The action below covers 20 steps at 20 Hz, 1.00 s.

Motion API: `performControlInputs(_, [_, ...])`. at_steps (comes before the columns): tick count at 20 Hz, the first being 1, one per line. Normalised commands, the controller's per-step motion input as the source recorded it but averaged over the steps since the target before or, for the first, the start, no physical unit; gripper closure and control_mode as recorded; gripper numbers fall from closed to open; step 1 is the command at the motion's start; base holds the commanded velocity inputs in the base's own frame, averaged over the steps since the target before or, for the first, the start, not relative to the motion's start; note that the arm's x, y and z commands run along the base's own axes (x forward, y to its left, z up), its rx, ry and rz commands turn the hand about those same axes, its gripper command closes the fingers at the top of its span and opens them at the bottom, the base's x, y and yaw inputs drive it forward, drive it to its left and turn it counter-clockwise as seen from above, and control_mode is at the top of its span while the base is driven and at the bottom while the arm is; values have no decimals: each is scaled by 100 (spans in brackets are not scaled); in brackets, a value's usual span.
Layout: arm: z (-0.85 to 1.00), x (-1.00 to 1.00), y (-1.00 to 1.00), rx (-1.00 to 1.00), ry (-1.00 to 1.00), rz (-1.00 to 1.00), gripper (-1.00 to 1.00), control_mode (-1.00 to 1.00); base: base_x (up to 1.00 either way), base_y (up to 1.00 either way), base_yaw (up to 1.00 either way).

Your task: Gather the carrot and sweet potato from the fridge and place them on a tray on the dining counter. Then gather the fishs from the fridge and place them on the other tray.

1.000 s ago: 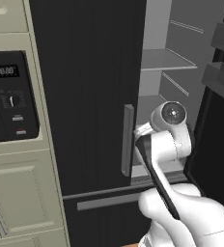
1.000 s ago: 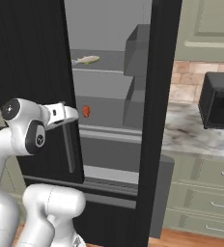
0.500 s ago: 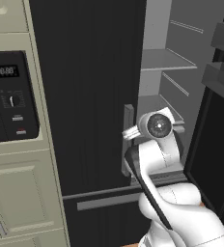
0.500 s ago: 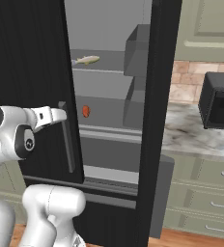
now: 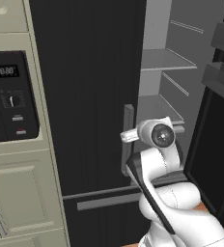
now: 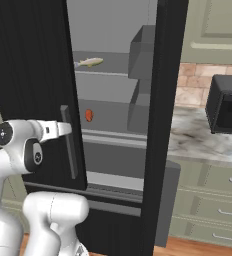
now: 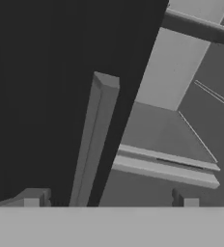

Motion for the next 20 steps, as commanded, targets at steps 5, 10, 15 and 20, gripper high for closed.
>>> performControlInputs(5, [-17, 0, 2, 4, -29, 0, -100, -100, 0, 0, 0])
performControlInputs(10, [-9, 3, -1, 1, -21, 0, -100, -100, 0, 0, 0])
performControlInputs(15, [-1, 11, -15, 6, -15, 0, -100, -100, 0, 0, 0])
performControlInputs(20, [-8, 15, -10, 4, -13, 0, -100, -100, 0, 0, 0])
